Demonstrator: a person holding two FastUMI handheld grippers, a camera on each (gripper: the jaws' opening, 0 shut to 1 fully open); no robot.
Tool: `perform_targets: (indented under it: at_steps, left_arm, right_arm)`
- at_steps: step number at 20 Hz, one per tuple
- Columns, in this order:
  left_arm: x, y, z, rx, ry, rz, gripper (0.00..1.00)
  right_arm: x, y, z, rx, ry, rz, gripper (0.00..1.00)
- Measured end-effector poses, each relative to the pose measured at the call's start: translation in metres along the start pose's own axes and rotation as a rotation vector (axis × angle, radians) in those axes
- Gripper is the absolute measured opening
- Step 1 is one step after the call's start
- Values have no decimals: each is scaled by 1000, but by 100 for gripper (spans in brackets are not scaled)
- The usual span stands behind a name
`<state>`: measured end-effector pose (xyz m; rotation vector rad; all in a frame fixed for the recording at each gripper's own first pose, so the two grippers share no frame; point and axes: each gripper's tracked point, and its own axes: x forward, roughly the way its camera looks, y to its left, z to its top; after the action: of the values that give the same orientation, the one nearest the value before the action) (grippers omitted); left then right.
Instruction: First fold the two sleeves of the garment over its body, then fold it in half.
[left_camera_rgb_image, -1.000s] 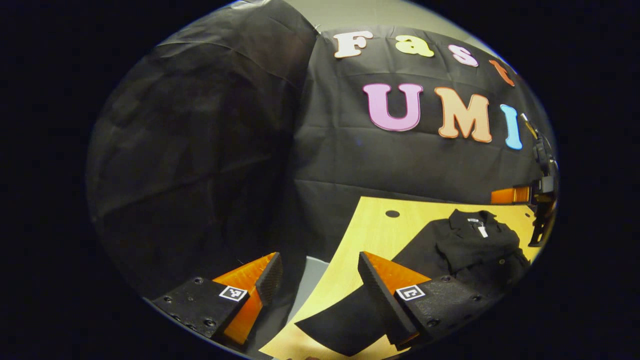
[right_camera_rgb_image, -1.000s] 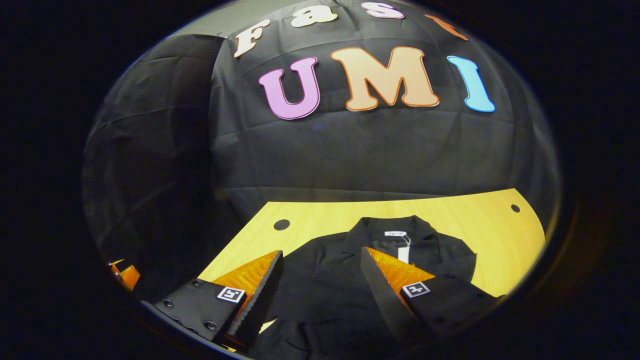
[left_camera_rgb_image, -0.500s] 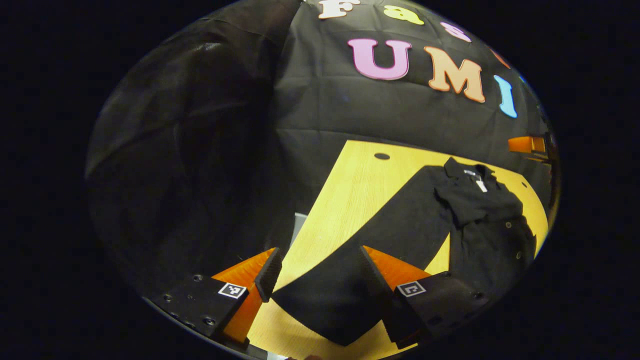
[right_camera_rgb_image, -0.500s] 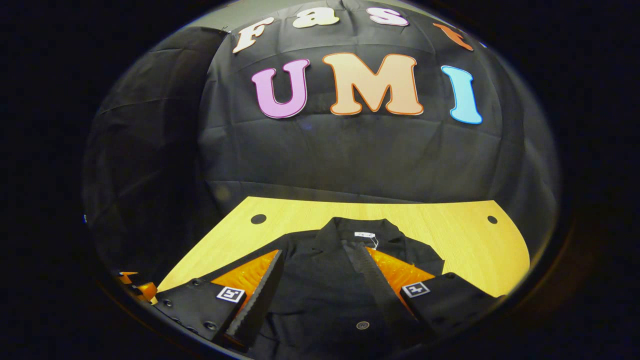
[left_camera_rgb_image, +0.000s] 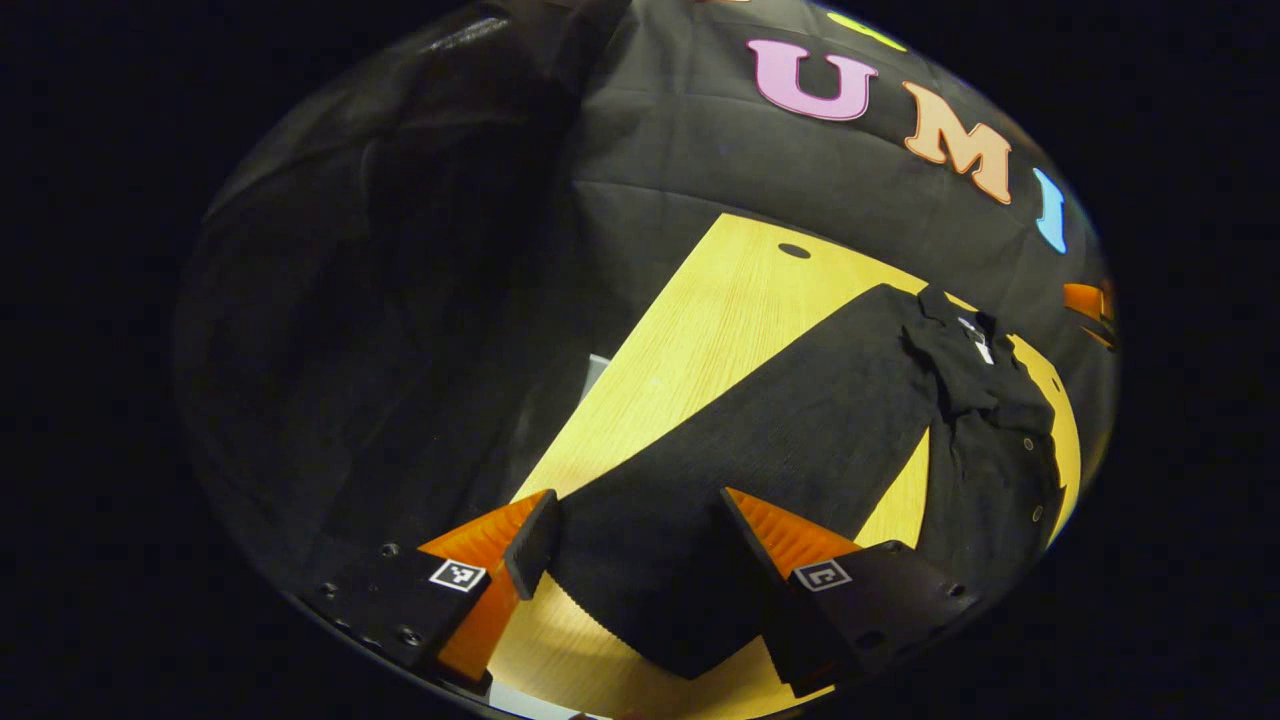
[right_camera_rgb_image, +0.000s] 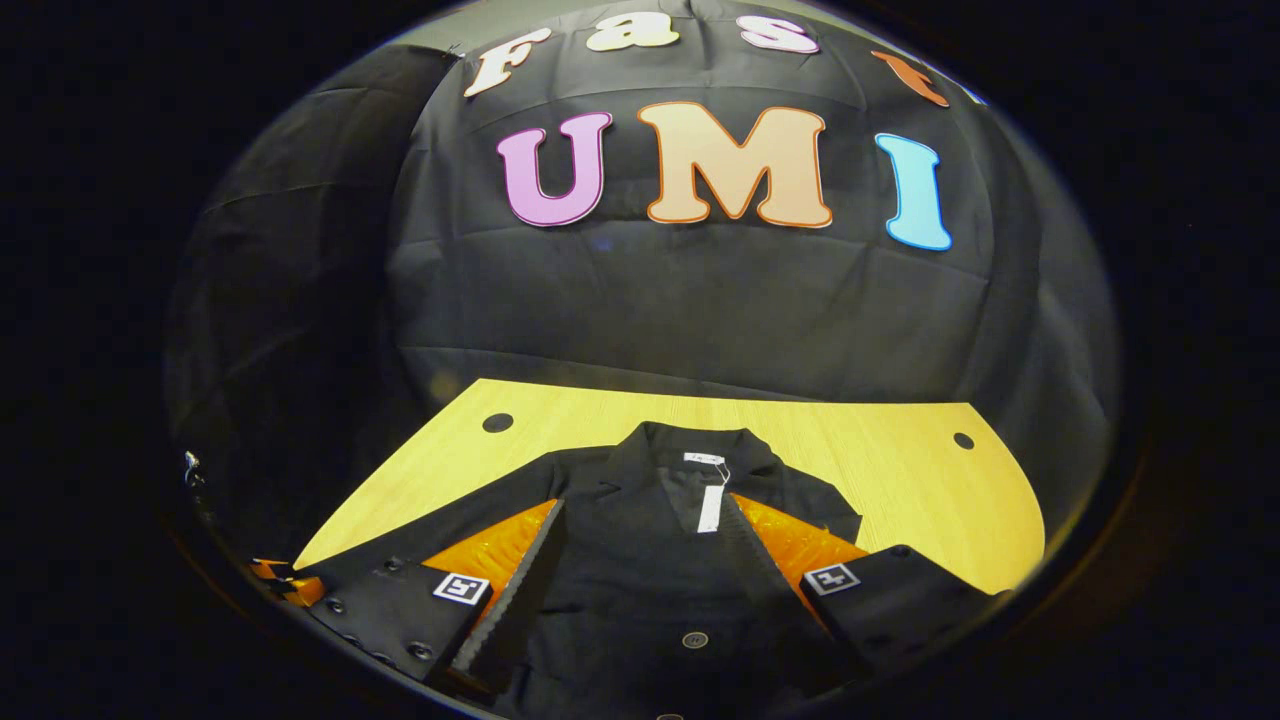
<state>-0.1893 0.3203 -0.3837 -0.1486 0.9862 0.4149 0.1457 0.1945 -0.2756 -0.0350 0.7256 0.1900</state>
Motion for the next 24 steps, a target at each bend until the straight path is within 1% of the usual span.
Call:
perform_targets:
  at_steps: [2,4,5,7,9,11,12,14,15,17,18,19,21,24]
  left_arm:
    - [0,0,-1,30,-5,1,95]
    - [3,6,-3,73,-12,31,94]
    - [2,1,-1,64,-28,9,76]
    - [0,-2,0,40,-41,8,39]
    - [1,-4,4,-7,-59,13,2]
    - [3,-9,0,-7,-57,7,0]
    - [1,-9,2,-24,-47,-3,0]
    - [-5,-18,18,-121,-71,-38,0]
    - [-8,-19,31,-138,-96,-28,0]
    - [-15,-27,55,-128,-157,-29,0]
    - [-18,-33,66,-109,-183,-39,0]
    - [-22,-40,79,-84,-204,-43,0]
    - [-28,-52,103,-41,-250,-55,0]
    - [-39,-79,141,-54,-303,-90,0]
  right_arm:
    - [-2,-3,-1,1,-1,-5,98]
    - [-4,-7,-4,7,-2,-11,98]
    - [-8,-10,-6,9,-4,-15,98]
    - [-13,-17,-10,11,-2,-24,98]
    - [-19,-29,-13,13,-2,-34,98]
    - [-27,-41,-14,19,-9,-43,98]
    - [-31,-49,-15,24,-12,-48,98]
    - [-37,-62,-20,40,-9,-53,98]
    - [-41,-69,-20,48,-17,-56,98]
    - [-46,-81,-23,56,-22,-59,98]
    - [-48,-86,-25,56,-19,-59,94]
    - [-51,-91,-28,56,-19,-60,98]
    - [-56,-102,-30,61,-23,-63,98]
    - [-61,-118,-38,80,-21,-63,98]
